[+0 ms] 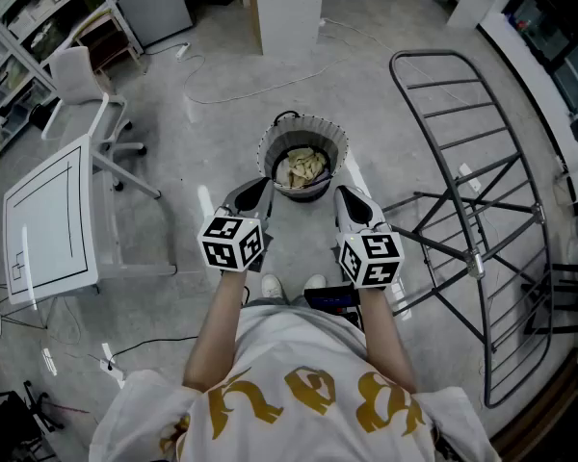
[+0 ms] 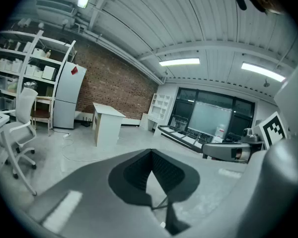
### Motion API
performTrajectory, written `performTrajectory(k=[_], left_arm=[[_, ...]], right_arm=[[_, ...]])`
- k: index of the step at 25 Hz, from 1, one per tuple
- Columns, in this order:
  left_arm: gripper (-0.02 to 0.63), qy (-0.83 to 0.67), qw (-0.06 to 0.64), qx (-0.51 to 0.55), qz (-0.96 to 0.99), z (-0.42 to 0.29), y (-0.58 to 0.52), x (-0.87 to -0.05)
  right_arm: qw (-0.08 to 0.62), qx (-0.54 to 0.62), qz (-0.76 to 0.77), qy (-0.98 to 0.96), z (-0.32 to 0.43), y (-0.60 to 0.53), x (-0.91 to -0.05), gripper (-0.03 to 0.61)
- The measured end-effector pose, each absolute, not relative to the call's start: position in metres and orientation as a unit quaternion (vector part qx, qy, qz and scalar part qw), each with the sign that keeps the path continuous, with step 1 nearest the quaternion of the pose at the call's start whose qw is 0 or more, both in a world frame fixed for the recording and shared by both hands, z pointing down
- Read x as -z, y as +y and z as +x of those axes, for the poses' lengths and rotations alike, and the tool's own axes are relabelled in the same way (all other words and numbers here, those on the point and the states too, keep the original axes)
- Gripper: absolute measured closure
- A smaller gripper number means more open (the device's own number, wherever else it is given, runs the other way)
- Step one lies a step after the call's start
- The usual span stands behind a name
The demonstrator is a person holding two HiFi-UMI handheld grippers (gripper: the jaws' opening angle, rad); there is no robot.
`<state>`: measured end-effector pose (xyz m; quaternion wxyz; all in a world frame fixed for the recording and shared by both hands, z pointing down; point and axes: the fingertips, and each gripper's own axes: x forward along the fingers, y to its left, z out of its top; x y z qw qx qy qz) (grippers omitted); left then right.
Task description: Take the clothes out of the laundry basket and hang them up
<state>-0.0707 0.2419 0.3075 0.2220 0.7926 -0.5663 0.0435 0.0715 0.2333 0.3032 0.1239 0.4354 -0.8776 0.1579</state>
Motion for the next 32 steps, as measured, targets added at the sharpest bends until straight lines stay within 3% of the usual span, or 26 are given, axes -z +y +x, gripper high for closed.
performTrajectory(k=[11,12,13,14,32], left_arm=[[0.608,-0.587,0.214,-0.023,0.781,-0.061,0.221,-0.307],[0.506,-0.594,0.21,-0.016,0.776,-0.062,0.219,-0.306],[0.453,-0.597,0.21,-0.015,0.774,-0.062,0.217,-0.307],[0.453,-0.595,0.214,-0.018,0.775,-0.06,0.215,-0.309],[0.454,-0.581,0.229,-0.039,0.78,-0.067,0.155,-0.342]], right_arm=[[0.115,-0.164,0.424,-0.883,0.087,0.215,-0.309,0.554],[0.111,-0.165,0.417,-0.887,0.088,0.215,-0.309,0.529],[0.107,-0.166,0.41,-0.89,0.088,0.214,-0.307,0.438],[0.104,-0.166,0.407,-0.892,0.09,0.212,-0.306,0.414],[0.131,-0.178,0.418,-0.881,0.089,0.145,-0.346,0.413]])
